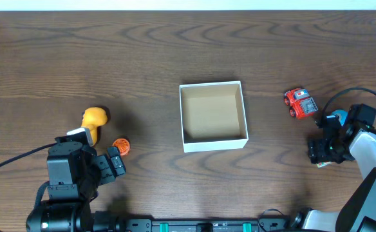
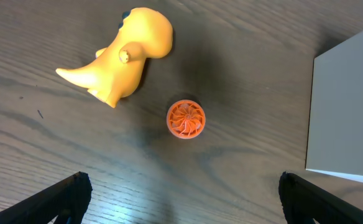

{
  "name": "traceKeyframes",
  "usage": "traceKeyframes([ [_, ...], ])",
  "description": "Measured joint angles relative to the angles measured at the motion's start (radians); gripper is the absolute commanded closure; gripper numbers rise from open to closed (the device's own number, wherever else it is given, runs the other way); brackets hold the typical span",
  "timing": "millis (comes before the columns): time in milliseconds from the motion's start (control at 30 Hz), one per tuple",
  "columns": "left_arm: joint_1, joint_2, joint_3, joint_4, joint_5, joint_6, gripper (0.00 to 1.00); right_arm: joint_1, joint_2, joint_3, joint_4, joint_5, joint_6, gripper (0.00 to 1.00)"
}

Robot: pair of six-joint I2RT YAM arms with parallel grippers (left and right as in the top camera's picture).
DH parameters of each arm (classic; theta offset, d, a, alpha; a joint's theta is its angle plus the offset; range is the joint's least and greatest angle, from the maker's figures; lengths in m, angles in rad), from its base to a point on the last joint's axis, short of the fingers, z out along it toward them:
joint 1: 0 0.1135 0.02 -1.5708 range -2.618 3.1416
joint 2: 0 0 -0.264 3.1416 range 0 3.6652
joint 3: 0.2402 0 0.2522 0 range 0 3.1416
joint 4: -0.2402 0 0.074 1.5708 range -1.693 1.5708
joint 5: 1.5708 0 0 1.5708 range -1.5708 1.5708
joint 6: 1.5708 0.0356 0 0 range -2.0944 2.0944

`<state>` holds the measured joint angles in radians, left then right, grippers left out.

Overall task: Pack container
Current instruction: 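Close the right gripper on the Rubik's cube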

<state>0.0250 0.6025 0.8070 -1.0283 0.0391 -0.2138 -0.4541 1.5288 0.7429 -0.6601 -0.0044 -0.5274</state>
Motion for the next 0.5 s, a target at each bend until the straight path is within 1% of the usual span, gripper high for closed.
traceKeyframes([
  [100,0.000,0.000,0.000,0.000,0.000,0.000,0.02,0.000,0.000,0.000,0.004,-0.001,-0.004,0.35],
  [233,0.000,0.000,0.000,0.000,0.000,0.000,0.02,0.000,0.000,0.000,0.009,-0.010,-0.004,0.39],
  [367,0.000,0.000,0.000,0.000,0.000,0.000,0.02,0.000,0.000,0.000,0.017,-0.025,-0.004,0.50],
  [500,0.000,0.000,0.000,0.000,0.000,0.000,0.02,0.000,0.000,0.000,0.032,-0.063,-0.003,0.53],
])
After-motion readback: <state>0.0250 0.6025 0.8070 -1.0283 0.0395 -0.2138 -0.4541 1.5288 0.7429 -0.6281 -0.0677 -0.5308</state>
